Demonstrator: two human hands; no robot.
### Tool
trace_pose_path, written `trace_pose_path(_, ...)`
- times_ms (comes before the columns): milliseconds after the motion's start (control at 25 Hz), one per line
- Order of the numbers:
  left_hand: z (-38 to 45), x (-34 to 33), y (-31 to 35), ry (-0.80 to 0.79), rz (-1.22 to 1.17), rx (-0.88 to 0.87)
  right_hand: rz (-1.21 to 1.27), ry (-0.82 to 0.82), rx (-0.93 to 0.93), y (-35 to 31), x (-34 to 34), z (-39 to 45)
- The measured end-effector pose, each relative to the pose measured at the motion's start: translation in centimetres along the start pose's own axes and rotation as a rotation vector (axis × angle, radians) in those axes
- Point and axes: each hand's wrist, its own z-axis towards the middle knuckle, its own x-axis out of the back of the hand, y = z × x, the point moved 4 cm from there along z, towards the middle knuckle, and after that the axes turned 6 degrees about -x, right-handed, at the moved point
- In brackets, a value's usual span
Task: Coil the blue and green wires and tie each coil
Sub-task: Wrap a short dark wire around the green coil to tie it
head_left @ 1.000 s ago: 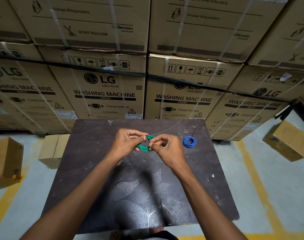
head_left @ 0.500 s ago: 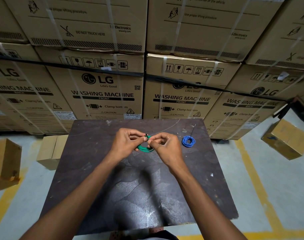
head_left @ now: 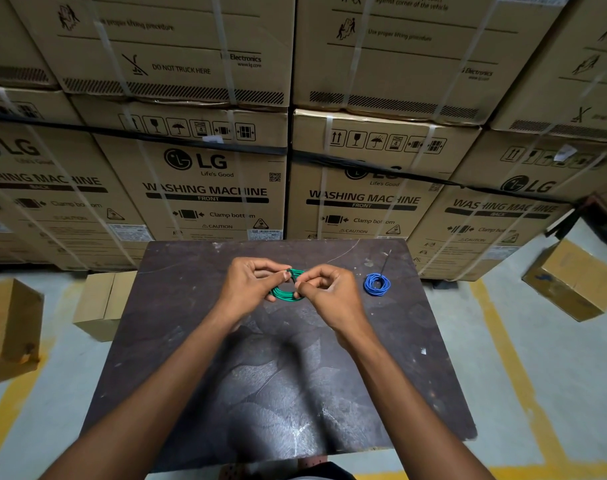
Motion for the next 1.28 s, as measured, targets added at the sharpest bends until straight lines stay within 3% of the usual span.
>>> trace_pose_path(240,-0.1,0.1,-0.3,-0.001,-0.016,0.031,-0.092,-0.019,-0.030,-0.1,-0.2,0.5)
trace_pose_path(640,0.2,0.2,-0.3,0.003,0.022,0.019,0.003,-0.027,-0.030,0.4,-0.6,1.0)
trace_pose_path(920,0.5,0.5,0.0,0.014,0.197,-0.085,0.105,-0.041,0.009,-0.5,-0.6,0.8)
trace_pose_path(1280,-0.1,-0.2,1.4,-0.027,0.390,-0.197,-0.058,-0.028,0.060,-0.8,-0.5,1.4)
